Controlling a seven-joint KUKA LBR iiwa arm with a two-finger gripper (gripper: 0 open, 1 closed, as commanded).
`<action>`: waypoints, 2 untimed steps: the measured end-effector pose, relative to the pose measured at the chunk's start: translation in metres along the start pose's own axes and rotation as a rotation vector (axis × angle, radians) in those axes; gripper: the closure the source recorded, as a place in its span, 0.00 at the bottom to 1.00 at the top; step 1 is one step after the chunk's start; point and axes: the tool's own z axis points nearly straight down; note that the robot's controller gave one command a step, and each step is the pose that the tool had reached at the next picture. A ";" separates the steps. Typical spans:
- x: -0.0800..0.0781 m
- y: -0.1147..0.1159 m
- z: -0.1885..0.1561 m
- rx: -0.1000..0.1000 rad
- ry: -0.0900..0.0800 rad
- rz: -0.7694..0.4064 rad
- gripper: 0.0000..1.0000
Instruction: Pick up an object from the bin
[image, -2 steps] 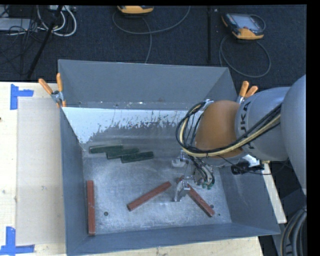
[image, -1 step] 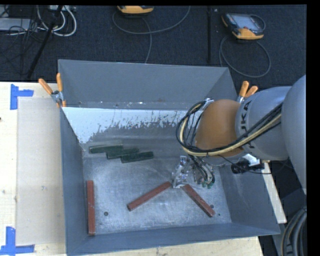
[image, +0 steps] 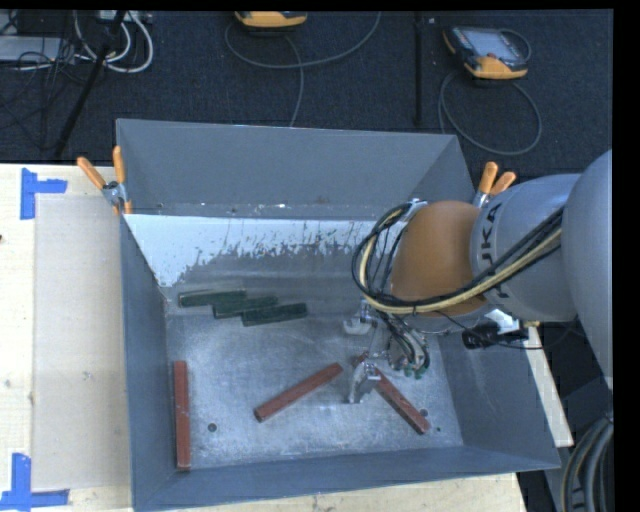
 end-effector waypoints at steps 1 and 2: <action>-0.001 0.000 -0.002 -0.001 -0.004 -0.001 1.00; 0.000 0.000 0.000 0.000 0.000 -0.001 0.00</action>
Offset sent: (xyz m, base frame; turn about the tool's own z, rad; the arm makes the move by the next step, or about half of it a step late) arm 0.0000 0.0000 0.0000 0.0000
